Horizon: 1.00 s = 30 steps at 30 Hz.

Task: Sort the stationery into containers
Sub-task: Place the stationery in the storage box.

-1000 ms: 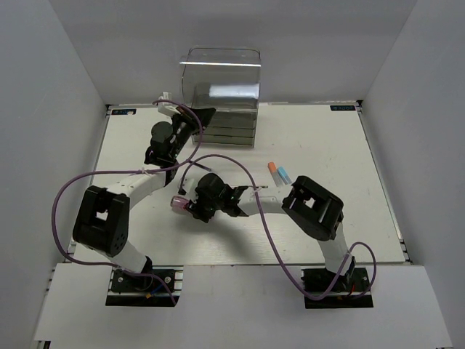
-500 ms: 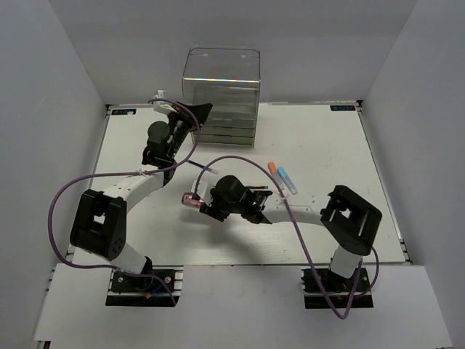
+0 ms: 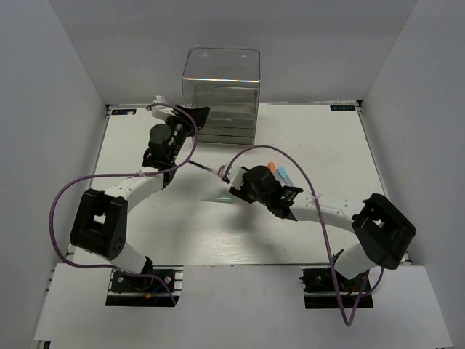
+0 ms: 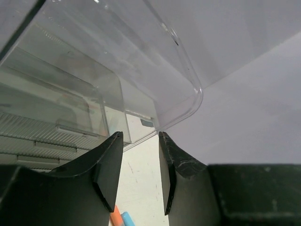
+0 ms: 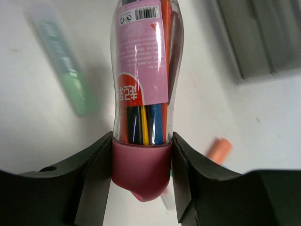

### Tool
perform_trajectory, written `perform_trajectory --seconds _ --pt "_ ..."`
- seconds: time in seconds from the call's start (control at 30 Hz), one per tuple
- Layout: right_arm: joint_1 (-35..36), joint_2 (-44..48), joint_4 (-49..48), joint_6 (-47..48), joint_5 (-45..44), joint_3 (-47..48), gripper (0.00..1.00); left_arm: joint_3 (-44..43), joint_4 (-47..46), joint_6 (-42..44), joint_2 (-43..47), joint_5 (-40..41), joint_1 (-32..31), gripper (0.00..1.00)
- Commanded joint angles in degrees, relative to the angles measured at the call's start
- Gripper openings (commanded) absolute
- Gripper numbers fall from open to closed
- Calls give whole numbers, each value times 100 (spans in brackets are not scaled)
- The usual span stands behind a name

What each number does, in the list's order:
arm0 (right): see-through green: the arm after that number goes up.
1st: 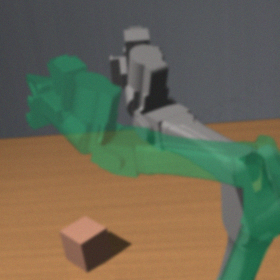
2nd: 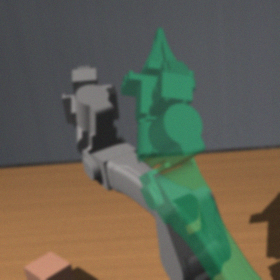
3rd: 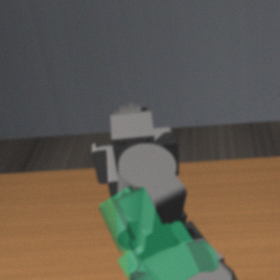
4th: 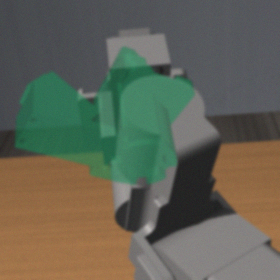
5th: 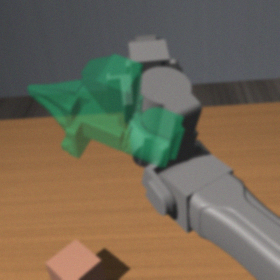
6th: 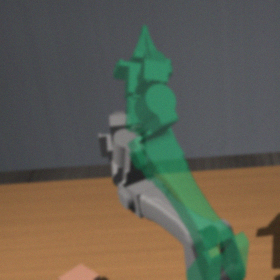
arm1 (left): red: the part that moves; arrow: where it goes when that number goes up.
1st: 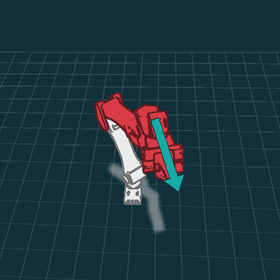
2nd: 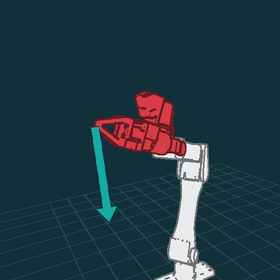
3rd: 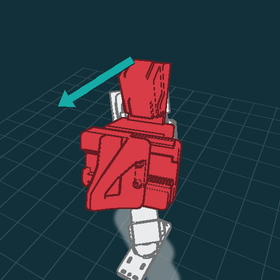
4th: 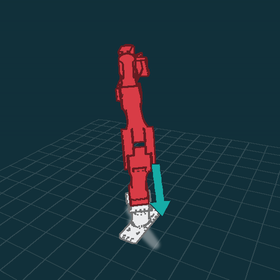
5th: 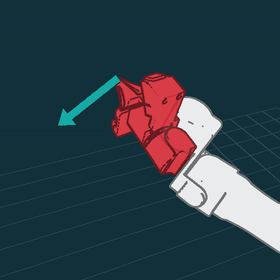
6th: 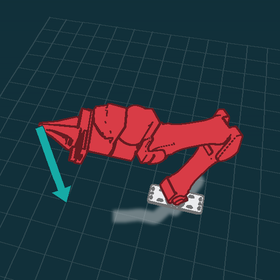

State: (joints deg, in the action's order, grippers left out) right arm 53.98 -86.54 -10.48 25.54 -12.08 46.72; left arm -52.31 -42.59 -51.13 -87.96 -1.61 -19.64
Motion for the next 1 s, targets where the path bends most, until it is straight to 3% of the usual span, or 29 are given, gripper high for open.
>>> perform_trajectory --seconds 0.0,0.33,0.97 --pt "-439 454 -516 258 -480 -110 0 -24 14 -142 -159 99 57 47" --pt "-1126 964 -359 373 -287 -23 0 -393 -153 -450 -1214 99 57 47" --pt "-1451 981 -139 144 56 408 0 -1097 -856 -1092 -2568 327 4 47"
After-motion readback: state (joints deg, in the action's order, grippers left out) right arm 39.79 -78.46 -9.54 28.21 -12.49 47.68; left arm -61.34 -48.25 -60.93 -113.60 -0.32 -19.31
